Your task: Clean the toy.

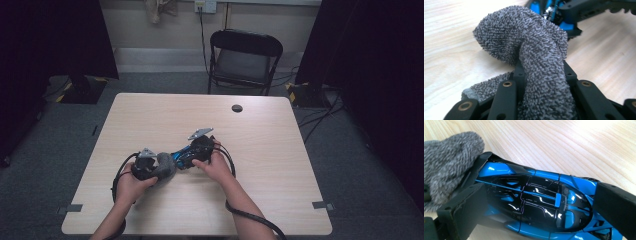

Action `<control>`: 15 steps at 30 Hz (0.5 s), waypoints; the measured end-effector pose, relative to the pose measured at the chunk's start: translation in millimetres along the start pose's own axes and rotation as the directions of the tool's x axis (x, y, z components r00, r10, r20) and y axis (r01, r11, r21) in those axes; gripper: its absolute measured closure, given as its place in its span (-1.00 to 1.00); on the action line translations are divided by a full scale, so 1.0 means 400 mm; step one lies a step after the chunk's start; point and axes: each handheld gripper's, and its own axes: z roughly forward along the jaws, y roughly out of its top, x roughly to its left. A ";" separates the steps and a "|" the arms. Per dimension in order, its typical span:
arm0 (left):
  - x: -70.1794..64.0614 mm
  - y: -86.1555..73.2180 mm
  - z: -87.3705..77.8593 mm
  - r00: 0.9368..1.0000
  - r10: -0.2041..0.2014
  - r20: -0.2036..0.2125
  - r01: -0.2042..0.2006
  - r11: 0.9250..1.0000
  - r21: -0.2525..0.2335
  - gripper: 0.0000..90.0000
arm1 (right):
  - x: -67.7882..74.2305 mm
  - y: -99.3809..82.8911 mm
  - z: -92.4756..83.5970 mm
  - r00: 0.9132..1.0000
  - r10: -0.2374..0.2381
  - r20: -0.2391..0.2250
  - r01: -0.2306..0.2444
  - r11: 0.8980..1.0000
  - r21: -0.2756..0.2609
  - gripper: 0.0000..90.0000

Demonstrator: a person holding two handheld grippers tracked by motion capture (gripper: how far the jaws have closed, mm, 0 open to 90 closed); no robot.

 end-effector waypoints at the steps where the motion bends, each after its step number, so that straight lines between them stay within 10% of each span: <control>1: -0.005 0.000 0.000 1.000 0.006 0.004 -0.006 1.000 0.004 0.48 | 0.000 0.000 0.000 1.000 0.000 -0.001 0.000 1.000 -0.001 -1.00; 15: -0.067 0.002 0.010 0.994 0.073 0.084 -0.077 0.996 0.034 0.48 | 0.000 -0.001 0.000 1.000 0.000 0.000 0.000 1.000 -0.002 -1.00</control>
